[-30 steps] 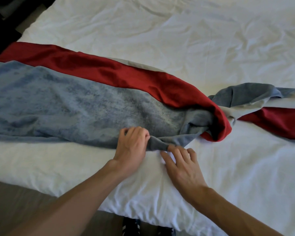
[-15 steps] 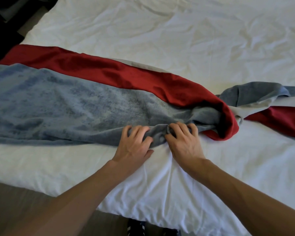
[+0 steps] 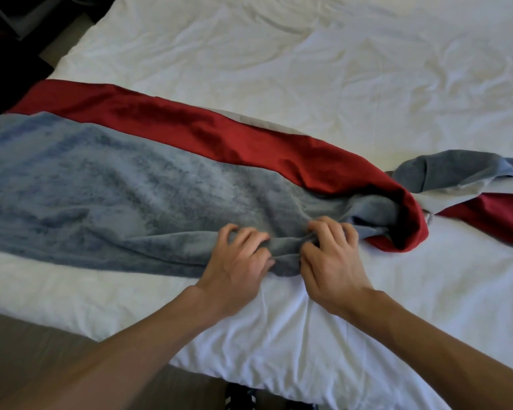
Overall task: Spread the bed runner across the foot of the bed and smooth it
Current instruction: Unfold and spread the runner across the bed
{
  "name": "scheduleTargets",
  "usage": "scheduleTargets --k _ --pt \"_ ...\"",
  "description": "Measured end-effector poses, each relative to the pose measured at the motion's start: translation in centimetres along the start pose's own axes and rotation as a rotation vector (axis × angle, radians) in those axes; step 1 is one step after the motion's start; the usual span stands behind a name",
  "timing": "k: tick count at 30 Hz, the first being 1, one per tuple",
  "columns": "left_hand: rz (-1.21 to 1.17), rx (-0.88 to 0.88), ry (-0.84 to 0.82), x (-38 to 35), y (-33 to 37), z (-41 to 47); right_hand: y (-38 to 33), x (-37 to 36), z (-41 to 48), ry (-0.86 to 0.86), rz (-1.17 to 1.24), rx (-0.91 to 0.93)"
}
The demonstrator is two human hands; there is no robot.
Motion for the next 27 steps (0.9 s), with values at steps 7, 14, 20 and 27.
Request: scheduleTargets --k 7,14,20,27 --pt "0.009 0.081 0.017 -2.2 0.7 -2.0 -1.4 -1.9 -2.9 0.024 -0.072 0.056" --pt "0.146 -0.013 -0.029 -2.3 0.6 -4.1 -1.2 -3.4 -3.0 -0.092 -0.281 0.172" --pt "0.157 0.032 -0.012 -2.5 0.6 -2.5 -2.2 -2.7 -1.8 -0.096 -0.17 0.134" --pt "0.101 -0.04 -0.032 -2.8 1.4 -3.6 -2.8 -1.8 -2.7 -0.278 -0.24 0.098"
Point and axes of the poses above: each hand's wrist, its own z-axis towards the middle knuckle, its own x-axis out of the back of the hand, y = z × x, the point moved 2 cm from there along z, towards the middle knuckle, and after that the axes turned 13 degrees about -x, right-handed, at the moved point
